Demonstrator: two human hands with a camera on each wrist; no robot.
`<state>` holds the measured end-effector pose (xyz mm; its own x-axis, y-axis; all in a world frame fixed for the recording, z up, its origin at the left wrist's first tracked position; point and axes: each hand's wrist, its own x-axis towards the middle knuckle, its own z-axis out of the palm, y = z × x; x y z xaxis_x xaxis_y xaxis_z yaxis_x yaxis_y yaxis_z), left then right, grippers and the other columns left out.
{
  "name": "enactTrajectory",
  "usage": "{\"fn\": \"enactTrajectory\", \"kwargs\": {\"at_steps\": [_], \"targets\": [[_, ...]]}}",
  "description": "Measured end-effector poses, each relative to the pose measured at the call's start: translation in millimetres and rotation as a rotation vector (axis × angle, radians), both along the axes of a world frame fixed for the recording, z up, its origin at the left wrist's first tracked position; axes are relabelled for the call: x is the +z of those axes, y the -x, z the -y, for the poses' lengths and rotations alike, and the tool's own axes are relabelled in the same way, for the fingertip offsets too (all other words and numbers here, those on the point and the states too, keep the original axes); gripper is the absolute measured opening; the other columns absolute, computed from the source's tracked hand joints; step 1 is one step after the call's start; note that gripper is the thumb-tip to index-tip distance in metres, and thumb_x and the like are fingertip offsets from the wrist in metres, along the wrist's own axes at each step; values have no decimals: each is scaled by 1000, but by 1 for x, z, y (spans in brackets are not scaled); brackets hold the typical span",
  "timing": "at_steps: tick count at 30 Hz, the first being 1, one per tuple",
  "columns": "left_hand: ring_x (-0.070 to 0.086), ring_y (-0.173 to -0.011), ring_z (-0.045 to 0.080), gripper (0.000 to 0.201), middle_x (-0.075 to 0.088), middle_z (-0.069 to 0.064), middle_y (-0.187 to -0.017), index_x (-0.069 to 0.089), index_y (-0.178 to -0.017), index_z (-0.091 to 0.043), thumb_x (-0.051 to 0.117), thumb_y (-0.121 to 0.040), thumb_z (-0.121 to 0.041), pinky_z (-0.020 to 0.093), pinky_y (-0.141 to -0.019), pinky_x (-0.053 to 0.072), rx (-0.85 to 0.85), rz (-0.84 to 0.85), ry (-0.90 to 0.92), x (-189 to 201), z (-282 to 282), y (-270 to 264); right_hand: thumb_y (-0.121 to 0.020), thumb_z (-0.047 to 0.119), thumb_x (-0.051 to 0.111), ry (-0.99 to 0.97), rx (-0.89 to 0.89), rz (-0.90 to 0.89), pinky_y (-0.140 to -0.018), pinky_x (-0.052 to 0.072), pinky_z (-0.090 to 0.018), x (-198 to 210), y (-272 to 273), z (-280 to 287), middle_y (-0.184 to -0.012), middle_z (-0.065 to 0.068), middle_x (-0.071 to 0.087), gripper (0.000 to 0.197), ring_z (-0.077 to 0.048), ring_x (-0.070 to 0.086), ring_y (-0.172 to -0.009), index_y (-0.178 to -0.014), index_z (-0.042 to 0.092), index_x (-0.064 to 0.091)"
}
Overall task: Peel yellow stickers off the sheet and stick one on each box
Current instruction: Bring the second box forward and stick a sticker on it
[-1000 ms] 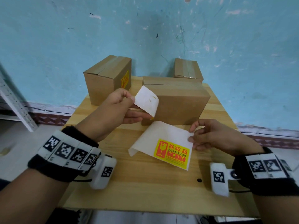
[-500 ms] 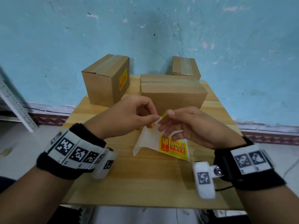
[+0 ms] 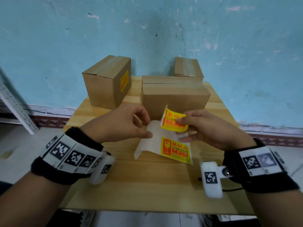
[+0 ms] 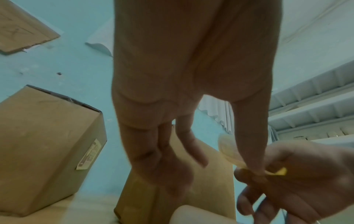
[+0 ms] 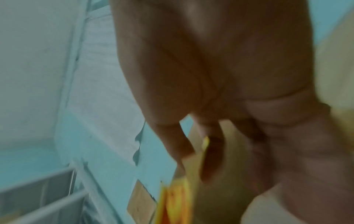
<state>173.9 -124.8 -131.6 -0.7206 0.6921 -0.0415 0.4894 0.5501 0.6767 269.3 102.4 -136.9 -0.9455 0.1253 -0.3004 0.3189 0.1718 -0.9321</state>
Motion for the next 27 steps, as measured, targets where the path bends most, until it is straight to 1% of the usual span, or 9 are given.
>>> {"fn": "enactTrajectory", "kwargs": {"at_steps": [3, 7, 10, 13, 16, 18, 22, 25, 27], "targets": [[64, -102, -2, 35, 68, -17, -109, 66, -112, -30, 72, -83, -48, 23, -87, 52, -52, 36, 82, 0, 0, -1, -94, 18, 64, -20, 100, 146, -98, 53, -49, -1, -3, 0, -97, -12, 75, 11, -28, 72, -99, -90, 9, 70], [59, -111, -4, 35, 65, -19, -118, 67, -121, -31, 64, -90, -47, 19, -93, 48, -141, 32, 145, 2, -1, -7, -95, 20, 63, -211, 63, 173, -96, 54, -50, 3, -4, -4, -107, -16, 76, 13, -25, 74, -102, -87, 13, 69], [53, -118, -3, 34, 61, -21, -123, 65, -122, -33, 62, -91, -48, 23, -99, 46, -140, -2, 159, 3, -1, -9, -96, 20, 62, -280, 41, 176, -87, 57, -41, 8, -6, -9, -105, -15, 77, 16, -25, 76, -98, -97, 6, 70], [54, -120, 0, 40, 61, -20, -125, 62, -129, -32, 59, -93, -49, 23, -98, 46, -144, 6, 207, 4, 0, -7, -96, 18, 61, -319, 39, 122, -73, 55, -28, 10, -8, -8, -89, -9, 80, 14, -21, 77, -91, -88, 10, 70], [56, -121, 4, 50, 61, -14, -132, 57, -136, -28, 58, -92, -51, 30, -103, 47, -188, 11, 326, 3, 0, -9, -95, 15, 64, -330, 28, 78, -68, 55, -25, 7, -7, -6, -89, -14, 79, 13, -21, 77, -86, -88, 7, 71], [59, -117, 4, 49, 64, -14, -126, 59, -132, -28, 65, -88, -50, 29, -100, 50, -144, 27, 244, 3, -2, -10, -93, 16, 67, -336, 34, 25, -64, 55, -23, 5, -5, -5, -87, -19, 78, 16, -19, 76, -80, -95, 1, 72], [68, -96, 9, 45, 72, -7, -104, 62, -114, -22, 80, -77, -42, 31, -85, 56, 59, 138, -81, 6, -12, -11, -91, 20, 70, -381, 100, -91, -65, 56, -20, 7, -2, -1, -81, -16, 78, 18, -12, 75, -73, -91, 2, 72], [71, -83, 19, 34, 75, 11, -94, 63, -106, -8, 81, -80, -18, 31, -72, 58, 116, 194, -223, 7, -17, -9, -92, 22, 69, -383, 130, -141, -66, 55, -21, 6, 1, 0, -82, -14, 78, 21, -9, 74, -71, -95, 2, 72], [70, -74, 19, 28, 75, 21, -91, 61, -104, 1, 77, -82, -4, 22, -59, 57, 150, 232, -350, 9, -17, -7, -93, 24, 67, -337, 122, -165, -68, 55, -24, 5, 0, -2, -82, -10, 79, 22, -11, 75, -74, -97, 3, 72]]}}
